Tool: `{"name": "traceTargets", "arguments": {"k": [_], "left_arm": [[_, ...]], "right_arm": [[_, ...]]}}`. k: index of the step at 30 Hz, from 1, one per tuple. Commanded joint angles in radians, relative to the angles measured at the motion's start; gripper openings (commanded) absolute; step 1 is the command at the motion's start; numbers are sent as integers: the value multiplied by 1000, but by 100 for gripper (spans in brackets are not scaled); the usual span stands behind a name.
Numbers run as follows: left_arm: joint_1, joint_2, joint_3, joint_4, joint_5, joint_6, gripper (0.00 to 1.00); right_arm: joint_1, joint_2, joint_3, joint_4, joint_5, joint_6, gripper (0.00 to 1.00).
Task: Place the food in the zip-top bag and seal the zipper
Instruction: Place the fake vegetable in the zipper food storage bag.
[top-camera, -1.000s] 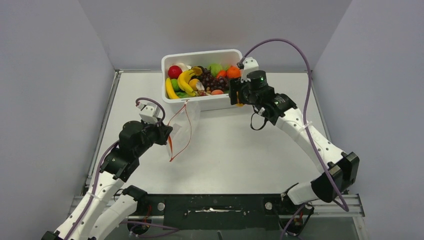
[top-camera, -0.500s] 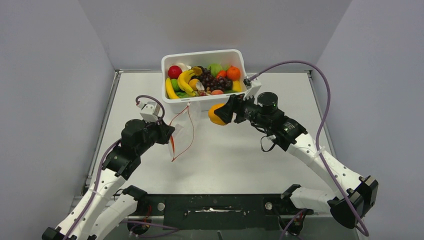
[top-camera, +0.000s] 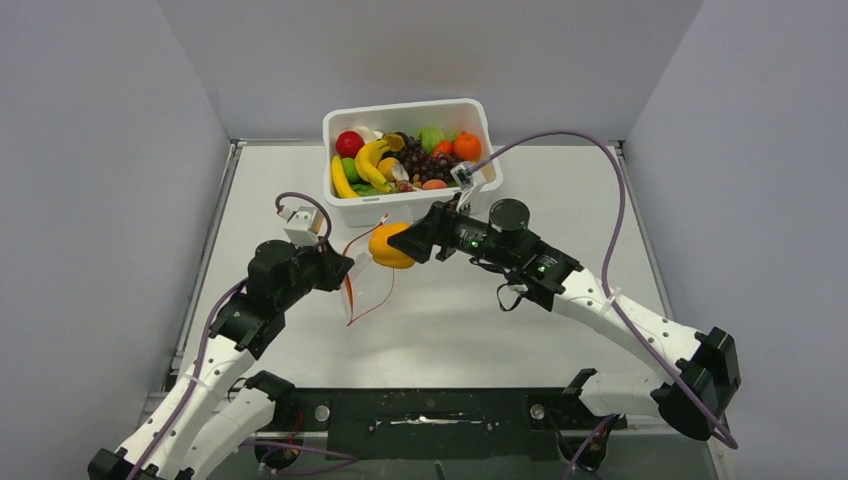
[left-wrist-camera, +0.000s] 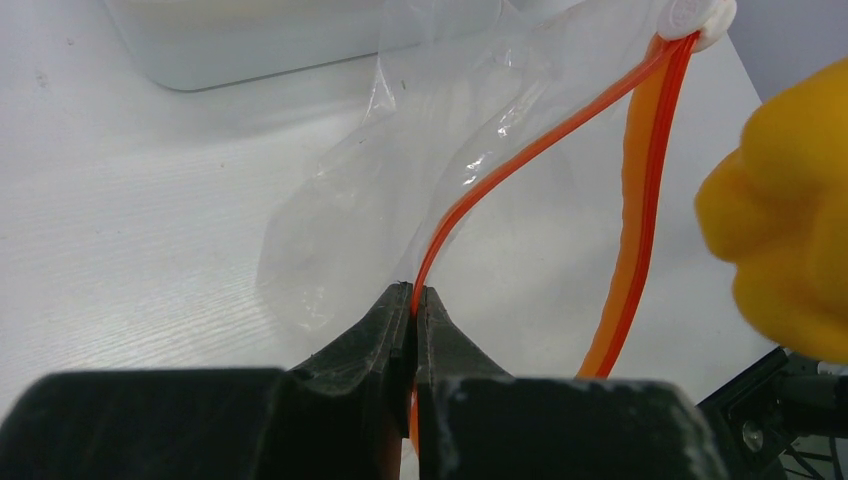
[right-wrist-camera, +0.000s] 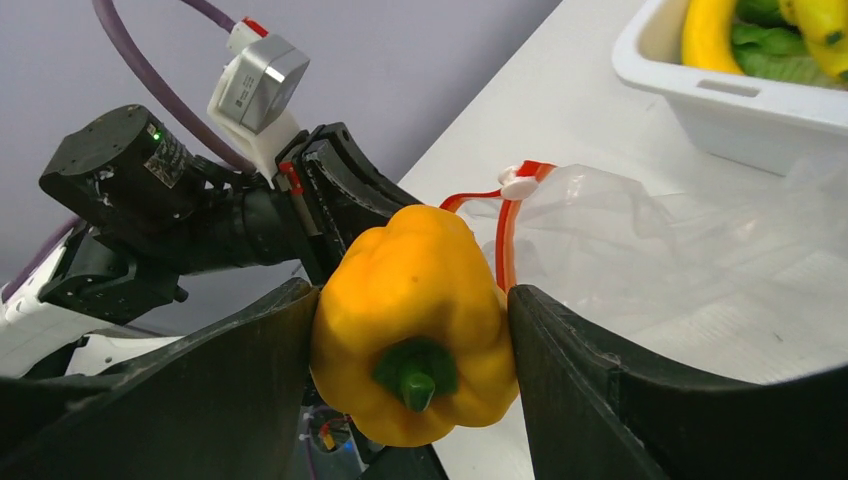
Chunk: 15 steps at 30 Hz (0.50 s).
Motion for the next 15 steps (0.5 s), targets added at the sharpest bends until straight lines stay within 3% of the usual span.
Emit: {"name": "traceTargets", "arguments": {"k": [1, 15], "left_arm": [[15, -4, 15, 71, 35, 9, 0], [21, -40, 3, 105, 113, -5, 0]], "right_arm": [[50, 71, 42, 134, -25, 44, 35], [114, 158, 104, 2, 114, -27, 35]]}}
